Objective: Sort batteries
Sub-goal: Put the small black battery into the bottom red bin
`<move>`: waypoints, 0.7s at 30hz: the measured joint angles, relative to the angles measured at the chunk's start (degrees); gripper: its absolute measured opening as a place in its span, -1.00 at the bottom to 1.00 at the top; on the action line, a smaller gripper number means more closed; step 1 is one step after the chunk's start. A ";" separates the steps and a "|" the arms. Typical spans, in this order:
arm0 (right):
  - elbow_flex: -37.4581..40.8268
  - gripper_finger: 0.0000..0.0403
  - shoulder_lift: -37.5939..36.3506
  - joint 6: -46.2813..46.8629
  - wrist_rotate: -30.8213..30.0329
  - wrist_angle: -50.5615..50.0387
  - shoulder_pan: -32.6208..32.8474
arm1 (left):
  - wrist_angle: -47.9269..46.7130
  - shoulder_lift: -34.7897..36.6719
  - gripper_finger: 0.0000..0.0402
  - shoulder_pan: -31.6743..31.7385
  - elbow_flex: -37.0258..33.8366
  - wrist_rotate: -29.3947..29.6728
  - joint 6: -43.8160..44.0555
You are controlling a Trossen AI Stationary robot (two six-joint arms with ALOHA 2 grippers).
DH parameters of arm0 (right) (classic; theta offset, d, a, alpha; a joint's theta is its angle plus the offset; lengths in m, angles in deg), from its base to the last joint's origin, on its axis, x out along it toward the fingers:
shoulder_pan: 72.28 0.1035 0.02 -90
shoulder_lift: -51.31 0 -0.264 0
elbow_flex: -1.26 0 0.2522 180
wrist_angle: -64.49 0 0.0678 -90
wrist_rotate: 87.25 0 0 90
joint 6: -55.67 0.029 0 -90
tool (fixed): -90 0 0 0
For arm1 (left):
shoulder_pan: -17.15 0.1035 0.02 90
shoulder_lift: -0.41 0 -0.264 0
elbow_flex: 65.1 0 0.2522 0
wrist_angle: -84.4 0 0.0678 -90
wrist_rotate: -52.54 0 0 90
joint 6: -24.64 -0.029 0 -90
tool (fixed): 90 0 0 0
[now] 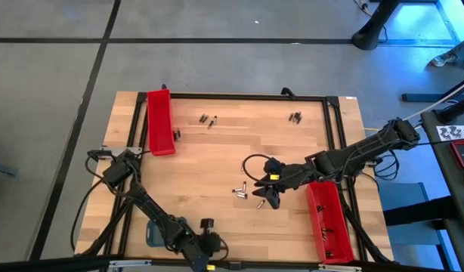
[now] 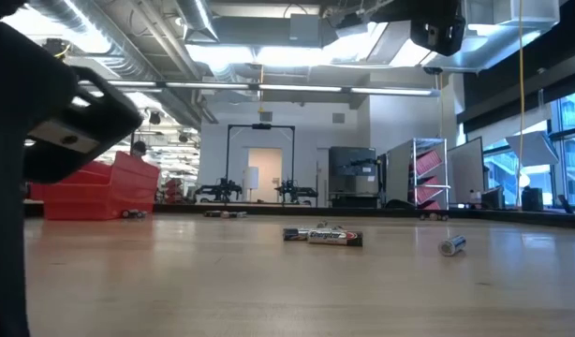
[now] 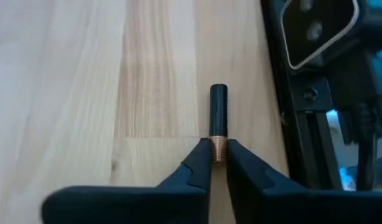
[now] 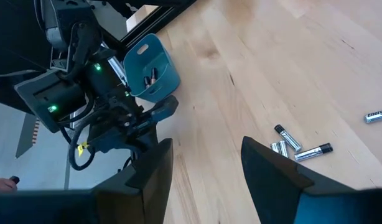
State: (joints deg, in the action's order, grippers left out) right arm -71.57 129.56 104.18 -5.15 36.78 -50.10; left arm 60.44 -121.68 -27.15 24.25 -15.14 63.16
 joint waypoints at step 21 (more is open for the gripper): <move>0.05 -0.05 -17.26 -6.07 -6.71 -21.67 8.00 | -9.94 10.57 -0.95 10.86 -0.35 2.50 7.26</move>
State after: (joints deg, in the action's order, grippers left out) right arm -71.52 112.30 98.11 -11.86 15.11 -42.10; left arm 50.50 -111.11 -16.29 23.90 -12.63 70.42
